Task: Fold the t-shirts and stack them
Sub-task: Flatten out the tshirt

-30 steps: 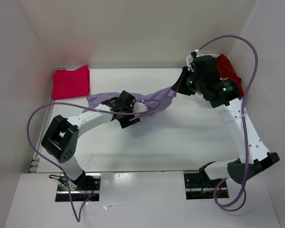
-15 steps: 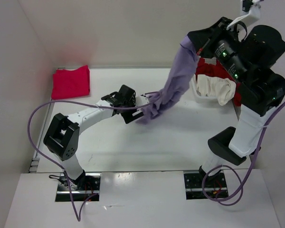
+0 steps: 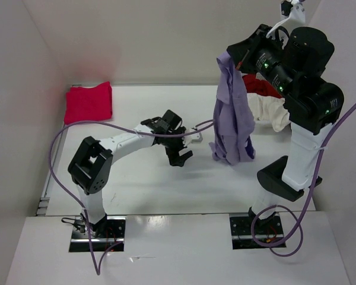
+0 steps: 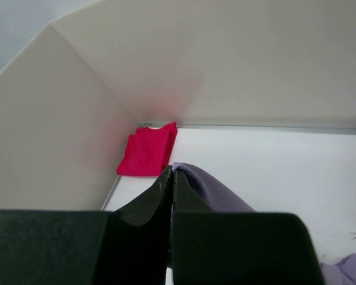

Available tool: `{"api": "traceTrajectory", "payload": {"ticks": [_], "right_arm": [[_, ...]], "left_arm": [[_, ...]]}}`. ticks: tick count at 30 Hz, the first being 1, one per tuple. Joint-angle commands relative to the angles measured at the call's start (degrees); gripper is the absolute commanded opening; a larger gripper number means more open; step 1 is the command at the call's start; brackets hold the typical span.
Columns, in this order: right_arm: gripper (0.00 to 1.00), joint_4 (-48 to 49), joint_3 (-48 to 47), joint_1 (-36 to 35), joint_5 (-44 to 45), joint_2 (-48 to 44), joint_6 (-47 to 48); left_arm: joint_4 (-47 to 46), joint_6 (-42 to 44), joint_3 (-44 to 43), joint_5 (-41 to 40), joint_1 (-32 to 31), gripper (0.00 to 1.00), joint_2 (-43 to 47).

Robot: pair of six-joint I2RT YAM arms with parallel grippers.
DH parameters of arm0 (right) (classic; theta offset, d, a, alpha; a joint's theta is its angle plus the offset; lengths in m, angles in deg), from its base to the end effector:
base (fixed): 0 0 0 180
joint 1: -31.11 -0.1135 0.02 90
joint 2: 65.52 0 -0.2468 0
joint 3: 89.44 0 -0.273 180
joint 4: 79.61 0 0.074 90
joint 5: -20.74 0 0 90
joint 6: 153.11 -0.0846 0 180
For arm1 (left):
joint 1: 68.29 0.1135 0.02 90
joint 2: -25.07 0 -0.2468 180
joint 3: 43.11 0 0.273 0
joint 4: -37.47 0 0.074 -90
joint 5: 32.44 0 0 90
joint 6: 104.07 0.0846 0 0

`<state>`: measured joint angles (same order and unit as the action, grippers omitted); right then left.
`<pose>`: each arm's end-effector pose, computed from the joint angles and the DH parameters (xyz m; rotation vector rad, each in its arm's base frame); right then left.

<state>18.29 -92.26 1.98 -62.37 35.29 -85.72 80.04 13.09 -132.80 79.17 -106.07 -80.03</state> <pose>0.2340 0.1188 0.6260 0.0050 1.6056 0.6114 0.3195 -0.2871 0.1498 1.4965 2.0899 -0.5559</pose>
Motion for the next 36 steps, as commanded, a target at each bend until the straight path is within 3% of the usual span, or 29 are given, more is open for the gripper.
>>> {"api": "traceTrajectory", "payload": {"ticks": [1, 7, 13, 18, 20, 22, 23, 24, 29, 31, 36], "right_arm": [[0.0, 2.0, -2.2, -0.5, 2.4, -1.6, 0.8], [0.0, 0.9, 4.0, 0.0, 8.6, -6.5, 0.8], [0.0, -1.0, 11.3, 0.0, 11.9, -12.7, 0.8], [0.0, -3.1, 16.6, 0.0, 12.5, -14.6, -0.4], [0.0, -3.6, 17.2, 0.0, 12.5, -15.1, -0.9], [0.0, -3.6, 17.2, 0.0, 12.5, -15.1, -0.9], [0.0, -3.6, 16.5, 0.0, 12.5, -15.1, -0.9], [0.0, -3.6, 16.5, 0.0, 12.5, -14.6, -0.9], [0.0, -3.1, 15.3, 0.0, 12.0, -13.4, -0.4], [0.0, -3.1, 15.3, 0.0, 12.0, -13.4, 0.1], [0.0, -2.5, 16.1, 0.0, 10.9, -13.4, 0.6]], "left_arm": [[-2.4, -3.3, -5.8, 10.5, -1.7, 1.0, -2.6], [-4.9, -9.3, -17.9, 13.9, -3.1, 1.0, -14.7], [-3.2, -12.3, -32.0, 9.9, -3.1, 1.0, -25.9], [-0.9, -11.8, -38.9, 18.1, -3.1, 0.99, -30.7], [1.3, -11.8, -42.7, 22.8, -3.1, 0.63, -32.1], [3.3, -13.3, -45.1, 26.5, -3.1, 0.39, -34.0], [4.0, -13.8, -46.0, 26.6, -3.1, 0.14, -34.0], [4.0, -15.4, -46.0, 25.5, -3.1, 0.0, -34.0], [1.9, -15.4, -35.9, 24.7, 2.0, 0.0, -25.7], [-0.1, -14.2, -27.3, 25.2, 6.8, 0.0, -18.0], [1.8, -7.6, -15.4, 18.8, 15.0, 0.0, 0.6]]}}
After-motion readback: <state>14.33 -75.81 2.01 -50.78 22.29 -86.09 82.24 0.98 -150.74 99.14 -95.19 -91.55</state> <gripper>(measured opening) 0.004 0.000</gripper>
